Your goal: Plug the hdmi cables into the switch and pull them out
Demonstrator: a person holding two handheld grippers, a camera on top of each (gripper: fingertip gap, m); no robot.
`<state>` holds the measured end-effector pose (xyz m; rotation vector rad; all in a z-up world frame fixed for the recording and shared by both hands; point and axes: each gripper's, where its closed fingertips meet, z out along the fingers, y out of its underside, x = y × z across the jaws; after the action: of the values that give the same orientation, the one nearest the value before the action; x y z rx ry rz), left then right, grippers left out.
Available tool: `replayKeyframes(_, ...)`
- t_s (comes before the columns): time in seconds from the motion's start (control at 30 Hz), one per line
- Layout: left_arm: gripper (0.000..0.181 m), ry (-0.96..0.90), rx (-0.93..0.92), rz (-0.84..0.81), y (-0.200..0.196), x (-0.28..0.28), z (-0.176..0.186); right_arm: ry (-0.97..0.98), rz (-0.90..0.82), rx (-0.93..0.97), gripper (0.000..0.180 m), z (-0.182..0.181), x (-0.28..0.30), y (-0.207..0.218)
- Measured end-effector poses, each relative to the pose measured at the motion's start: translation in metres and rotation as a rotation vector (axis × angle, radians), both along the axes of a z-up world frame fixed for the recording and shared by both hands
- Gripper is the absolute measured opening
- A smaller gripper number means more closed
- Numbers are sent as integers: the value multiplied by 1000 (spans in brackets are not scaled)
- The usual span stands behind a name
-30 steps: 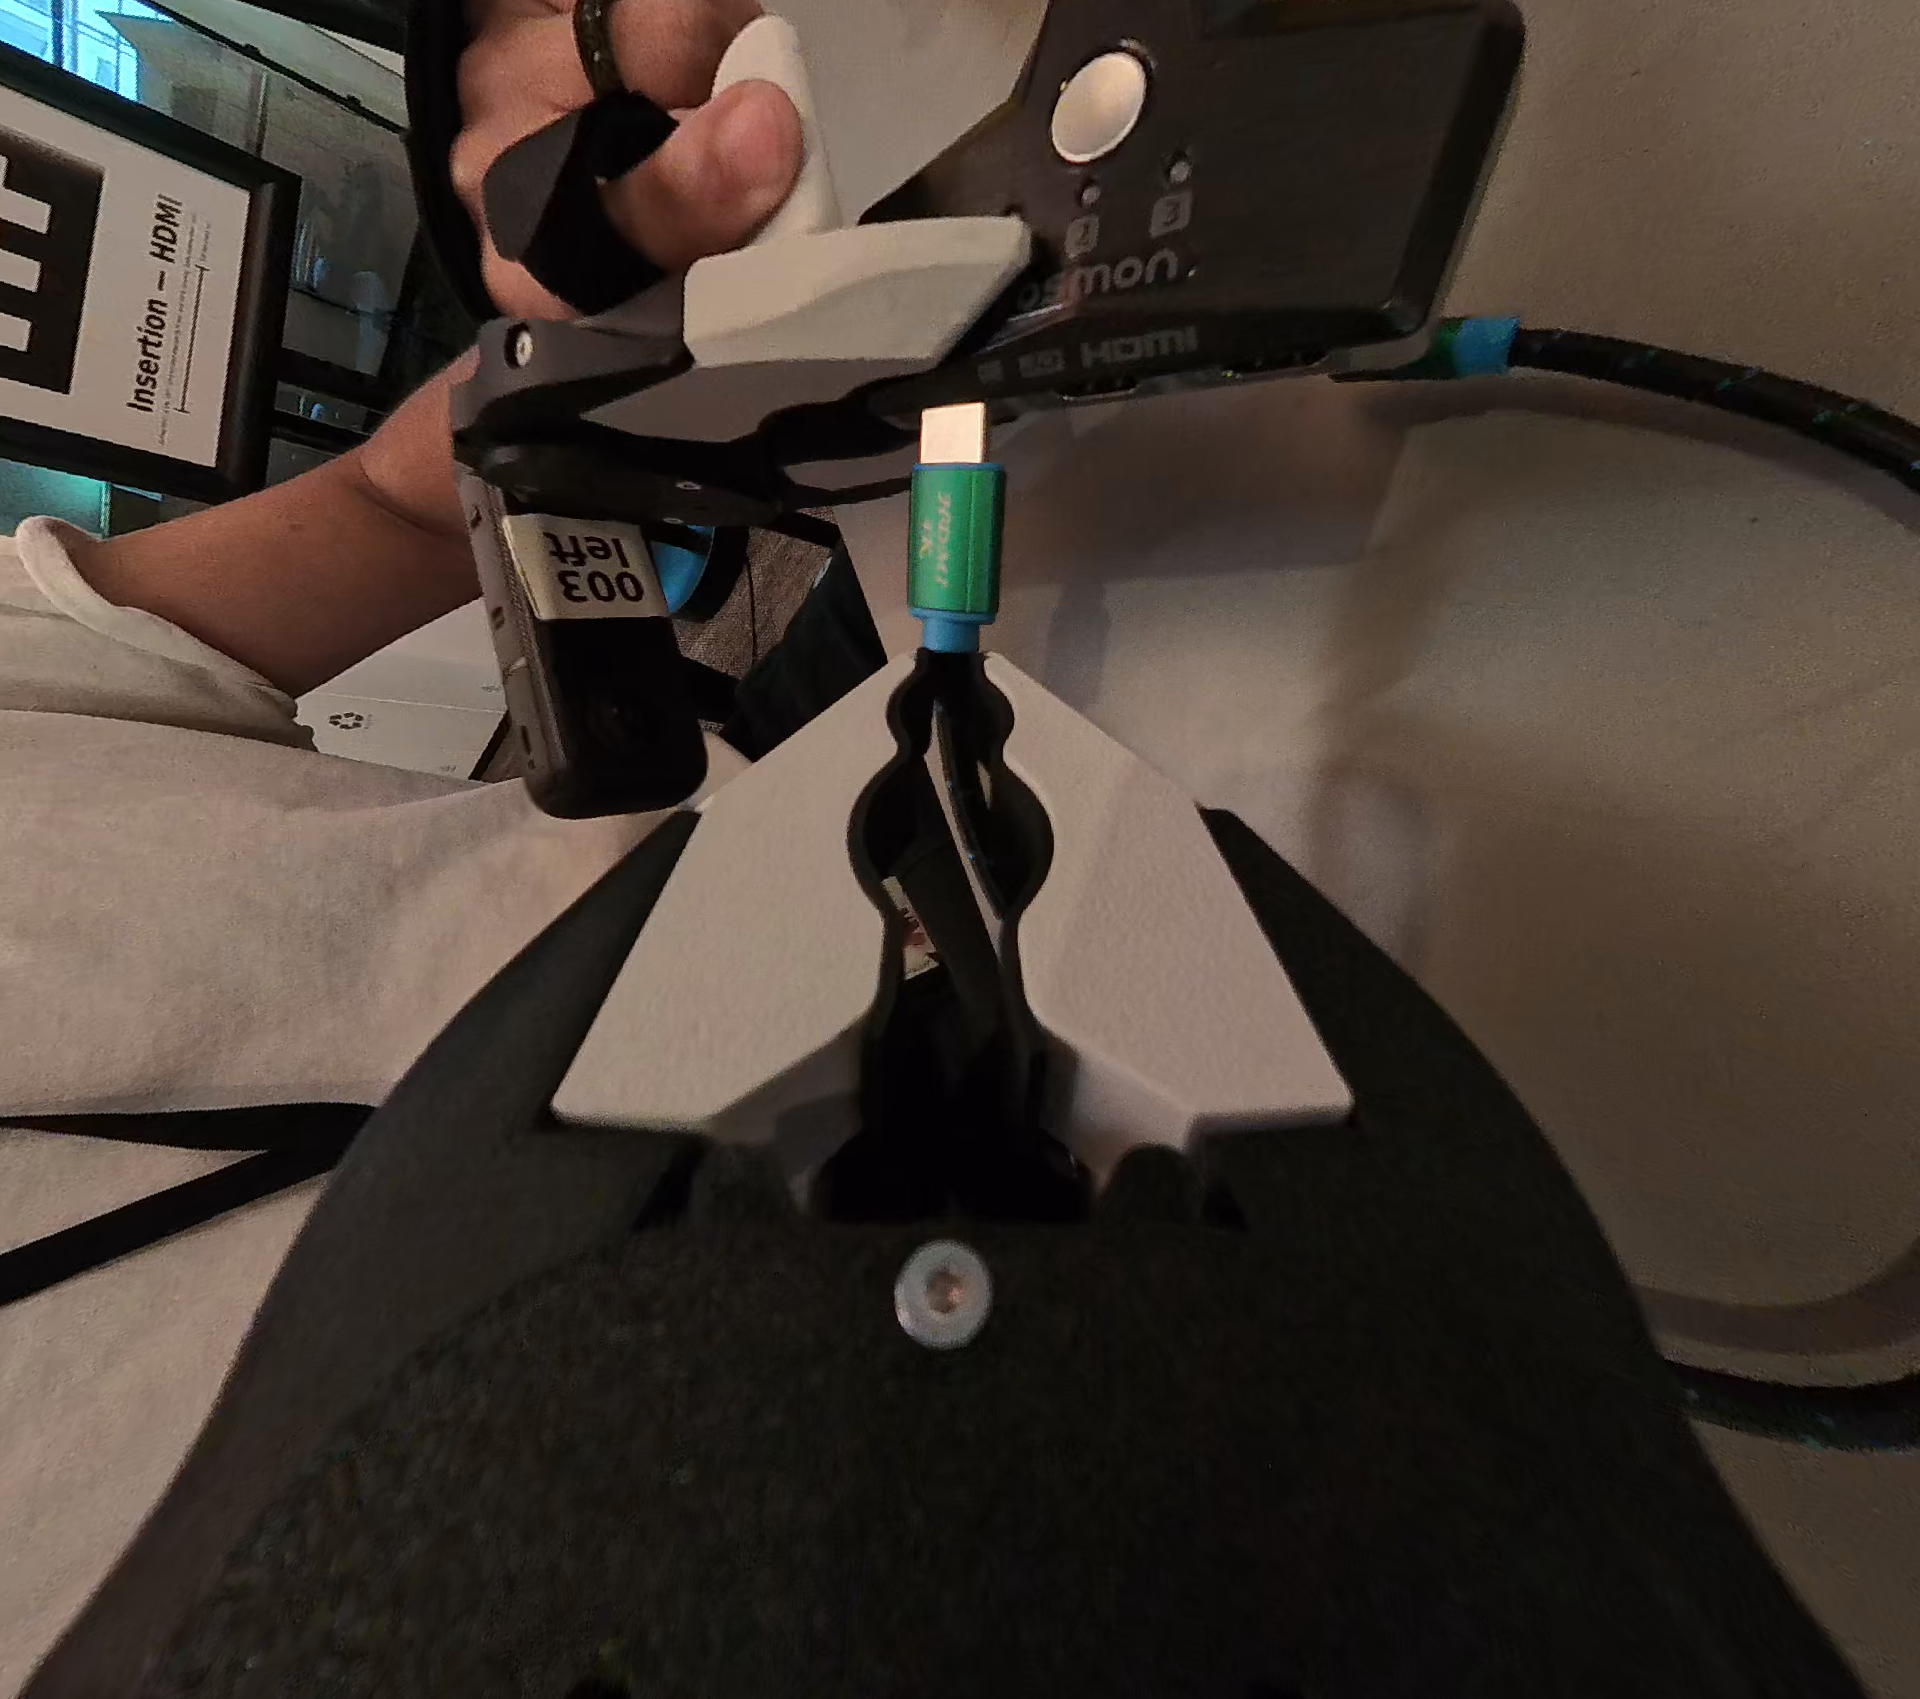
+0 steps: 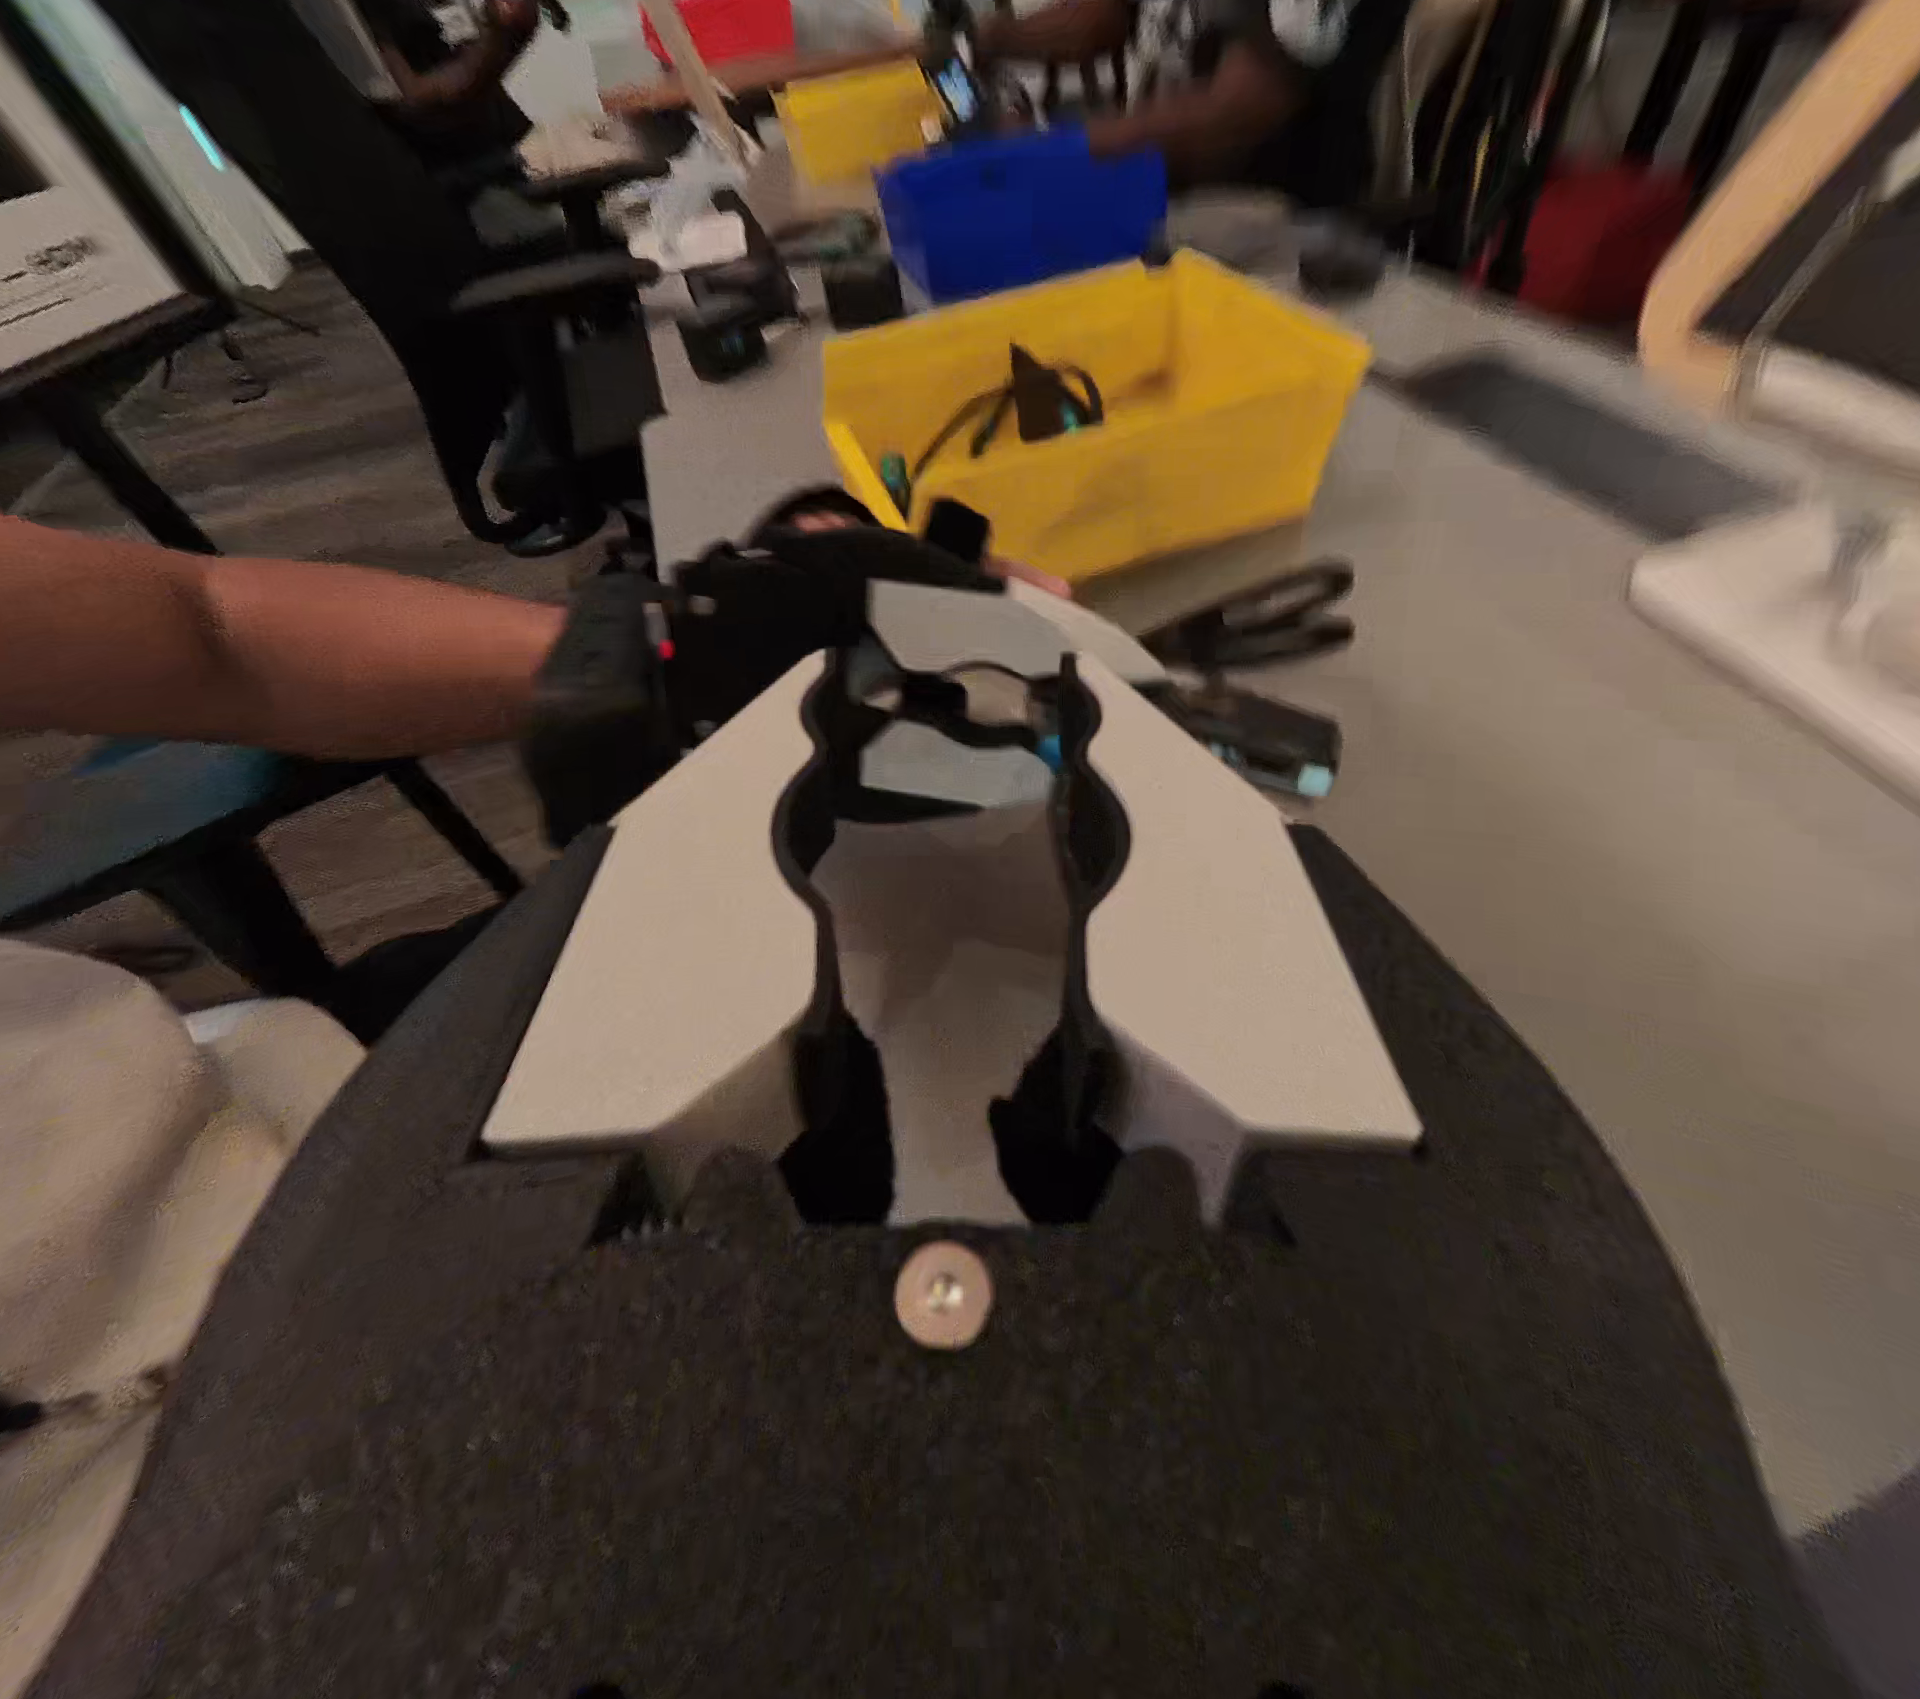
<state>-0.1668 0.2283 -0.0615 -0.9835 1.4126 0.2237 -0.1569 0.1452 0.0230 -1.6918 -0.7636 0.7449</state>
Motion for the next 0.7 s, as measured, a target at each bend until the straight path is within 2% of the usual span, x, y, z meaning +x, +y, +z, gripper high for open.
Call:
replayKeyframes(0.07, 21, -40, -51, 8, 5, -4, 4, -57, 37, 142, 41, 15, -9, -18)
replayKeyframes(0.17, 21, -80, -87, 20, 12, -11, 9, -187, 73, 279, 39, 6, -25, -37)
replayKeyframes(0.23, 21, -110, -109, 27, 15, -14, 11, -301, 61, 262, 34, -24, -30, -35)
replayKeyframes(0.3, 21, -131, -111, 28, 16, -16, 14, -366, -54, 177, 35, -58, -22, -10)
replayKeyframes(0.33, 21, -143, -108, 28, 16, -17, 15, -294, -133, 151, 37, -65, -16, 6)
replayKeyframes(0.37, 21, -158, -104, 27, 15, -16, 15, -146, -222, 147, 38, -60, -10, 20)
replayKeyframes(0.43, 21, -173, -117, 13, 11, -14, 12, 172, -294, 159, 39, -48, -4, 28)
replayKeyframes(0.53, 21, -157, -105, -12, 2, -7, 7, 176, -330, 190, 44, -53, -7, 32)
replayKeyframes(0.7, 20, -131, -107, -48, -11, 6, -2, 125, -372, 202, 36, -57, -10, 38)
